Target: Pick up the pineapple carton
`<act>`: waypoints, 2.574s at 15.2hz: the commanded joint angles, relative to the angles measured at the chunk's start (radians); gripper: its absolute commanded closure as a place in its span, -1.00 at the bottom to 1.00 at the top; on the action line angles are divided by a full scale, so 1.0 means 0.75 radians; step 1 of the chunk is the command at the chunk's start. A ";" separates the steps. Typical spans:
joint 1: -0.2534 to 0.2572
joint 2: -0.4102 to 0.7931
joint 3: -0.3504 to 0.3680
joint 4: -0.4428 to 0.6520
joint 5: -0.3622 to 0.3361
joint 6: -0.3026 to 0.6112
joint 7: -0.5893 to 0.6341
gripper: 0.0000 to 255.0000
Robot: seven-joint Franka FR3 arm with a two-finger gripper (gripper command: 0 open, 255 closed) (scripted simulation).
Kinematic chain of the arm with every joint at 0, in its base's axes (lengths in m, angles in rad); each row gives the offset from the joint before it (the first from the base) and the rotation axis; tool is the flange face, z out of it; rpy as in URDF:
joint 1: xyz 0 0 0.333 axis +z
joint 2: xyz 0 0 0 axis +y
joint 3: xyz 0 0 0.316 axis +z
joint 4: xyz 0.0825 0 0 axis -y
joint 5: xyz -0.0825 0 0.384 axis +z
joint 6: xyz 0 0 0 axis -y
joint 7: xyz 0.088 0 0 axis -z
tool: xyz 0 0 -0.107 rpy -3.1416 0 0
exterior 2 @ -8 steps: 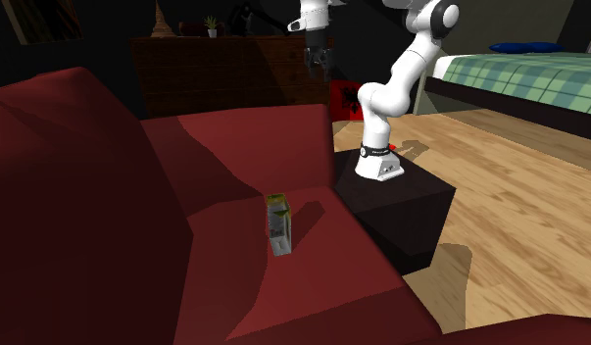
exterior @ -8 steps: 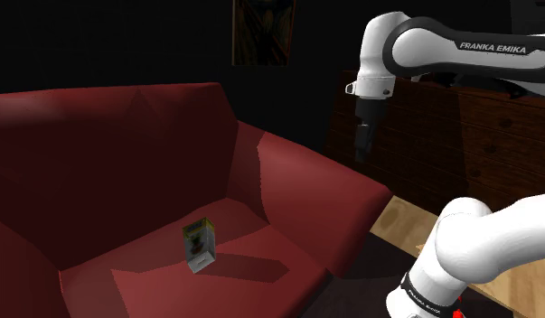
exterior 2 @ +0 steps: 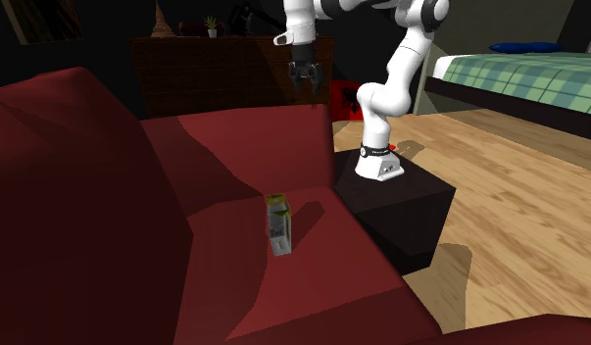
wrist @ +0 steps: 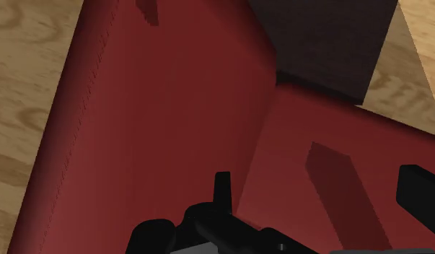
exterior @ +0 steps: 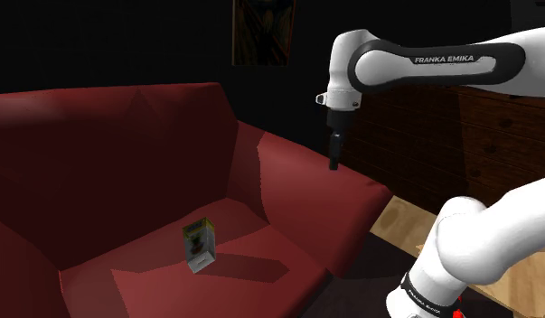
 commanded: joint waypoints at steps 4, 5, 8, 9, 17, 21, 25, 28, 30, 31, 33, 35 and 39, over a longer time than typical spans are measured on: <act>0.064 0.206 0.025 0.059 0.007 0.169 -0.110 -1.00; 0.077 0.247 0.032 0.074 0.009 0.200 -0.130 -1.00; 0.112 0.370 0.054 0.125 0.011 0.285 -0.189 -1.00; 0.123 0.411 0.063 0.144 0.012 0.311 -0.208 -1.00; 0.208 0.733 0.138 0.329 -0.005 0.483 -0.346 -1.00; 0.251 0.888 0.180 0.439 -0.028 0.544 -0.405 -1.00; 0.296 1.040 0.221 0.559 -0.063 0.591 -0.457 -1.00; 0.334 1.152 0.250 0.655 -0.095 0.618 -0.494 -1.00; 0.361 1.226 0.268 0.721 -0.118 0.632 -0.518 -1.00; 0.375 1.263 0.277 0.754 -0.131 0.638 -0.530 -1.00; 0.384 1.290 0.280 0.765 -0.139 0.655 -0.535 -1.00; 0.385 1.306 0.278 0.751 -0.144 0.685 -0.532 -1.00; 0.388 1.340 0.274 0.726 -0.154 0.743 -0.526 -1.00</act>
